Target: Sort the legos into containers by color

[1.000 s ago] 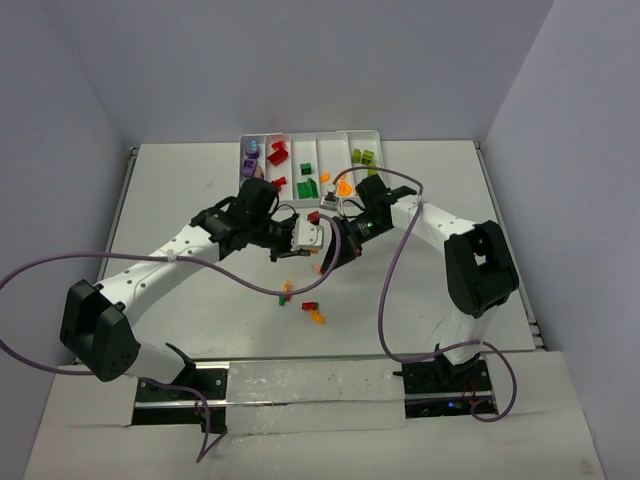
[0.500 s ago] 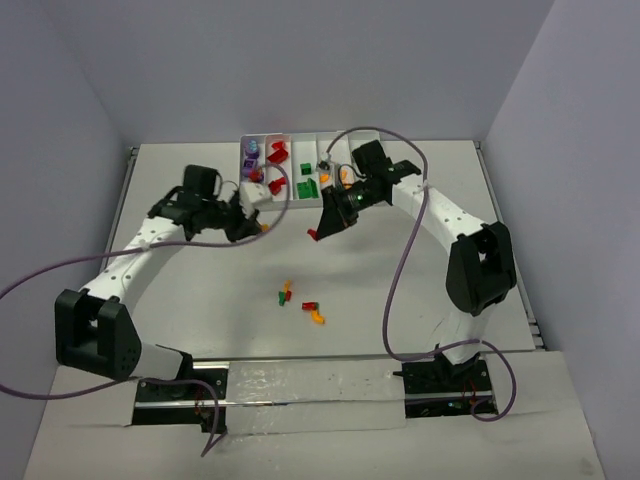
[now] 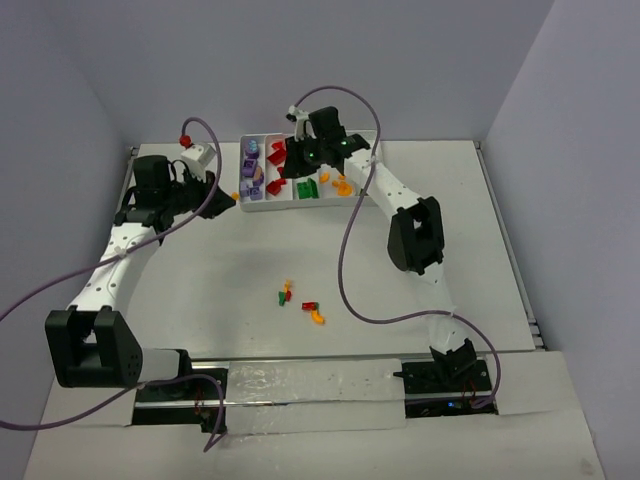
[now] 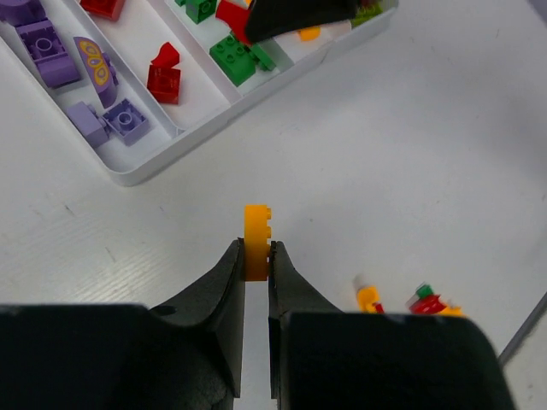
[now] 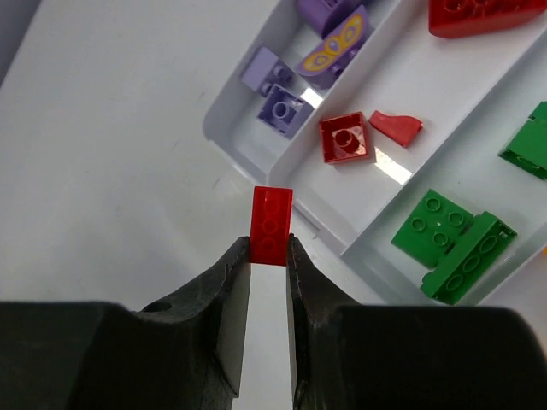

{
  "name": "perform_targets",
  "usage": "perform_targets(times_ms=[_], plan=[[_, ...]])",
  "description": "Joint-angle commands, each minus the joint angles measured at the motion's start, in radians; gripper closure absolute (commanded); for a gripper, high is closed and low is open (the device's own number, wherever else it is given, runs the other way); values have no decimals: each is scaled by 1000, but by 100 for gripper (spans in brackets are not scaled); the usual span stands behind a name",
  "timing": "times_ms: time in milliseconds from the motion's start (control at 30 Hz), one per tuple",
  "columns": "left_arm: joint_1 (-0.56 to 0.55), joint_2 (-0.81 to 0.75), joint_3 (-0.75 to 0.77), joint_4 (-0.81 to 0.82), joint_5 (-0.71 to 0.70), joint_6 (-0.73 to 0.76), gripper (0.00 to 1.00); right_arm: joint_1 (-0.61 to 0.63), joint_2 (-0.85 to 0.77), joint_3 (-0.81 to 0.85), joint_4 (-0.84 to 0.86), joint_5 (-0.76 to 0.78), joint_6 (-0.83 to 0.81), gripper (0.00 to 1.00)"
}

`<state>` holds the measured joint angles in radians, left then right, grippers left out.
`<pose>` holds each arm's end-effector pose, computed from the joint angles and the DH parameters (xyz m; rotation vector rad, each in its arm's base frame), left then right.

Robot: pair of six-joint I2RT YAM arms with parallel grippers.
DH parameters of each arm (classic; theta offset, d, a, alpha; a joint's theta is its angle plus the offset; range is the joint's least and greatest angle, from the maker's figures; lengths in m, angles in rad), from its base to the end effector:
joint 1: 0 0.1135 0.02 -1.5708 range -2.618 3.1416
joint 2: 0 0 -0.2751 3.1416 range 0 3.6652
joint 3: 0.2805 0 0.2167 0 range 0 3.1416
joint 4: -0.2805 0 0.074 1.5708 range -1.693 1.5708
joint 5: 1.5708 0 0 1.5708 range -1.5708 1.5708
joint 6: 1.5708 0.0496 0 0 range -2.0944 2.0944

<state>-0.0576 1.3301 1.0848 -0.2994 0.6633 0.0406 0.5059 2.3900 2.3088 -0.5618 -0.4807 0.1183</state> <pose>0.2655 -0.0459 0.3297 0.4921 2.0045 -0.7074 0.4506 0.2758 0.2735 -0.7046 2.1565 0.8712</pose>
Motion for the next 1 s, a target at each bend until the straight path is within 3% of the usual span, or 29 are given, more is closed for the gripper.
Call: perform_targets(times_ms=[0, 233, 333, 400, 567, 667, 733, 833, 967], plan=[[7, 16, -17, 190, 16, -216, 100, 6, 4, -70, 298, 107, 104, 100], [7, 26, 4, 166, -10, -194, 100, 8, 155, 43, 414, 93, 184, 100], [7, 18, 3, 155, -27, -178, 100, 6, 172, 13, 466, 119, 205, 93], [7, 17, 0, 151, -36, -171, 100, 4, 176, 29, 484, 122, 217, 85], [7, 26, 8, 159, -34, -174, 100, 8, 173, 22, 534, 152, 227, 37], [6, 38, 21, 163, -36, -173, 100, 10, 165, 20, 534, 143, 224, 18], [5, 49, 35, 172, -43, -170, 100, 10, 149, 15, 528, 129, 219, 10], [-11, 75, 62, 183, -59, -165, 100, 2, 95, -6, 510, 99, 219, 8], [-107, 144, 129, 194, -156, -141, 100, -49, -94, -138, 513, 53, 242, 2]])
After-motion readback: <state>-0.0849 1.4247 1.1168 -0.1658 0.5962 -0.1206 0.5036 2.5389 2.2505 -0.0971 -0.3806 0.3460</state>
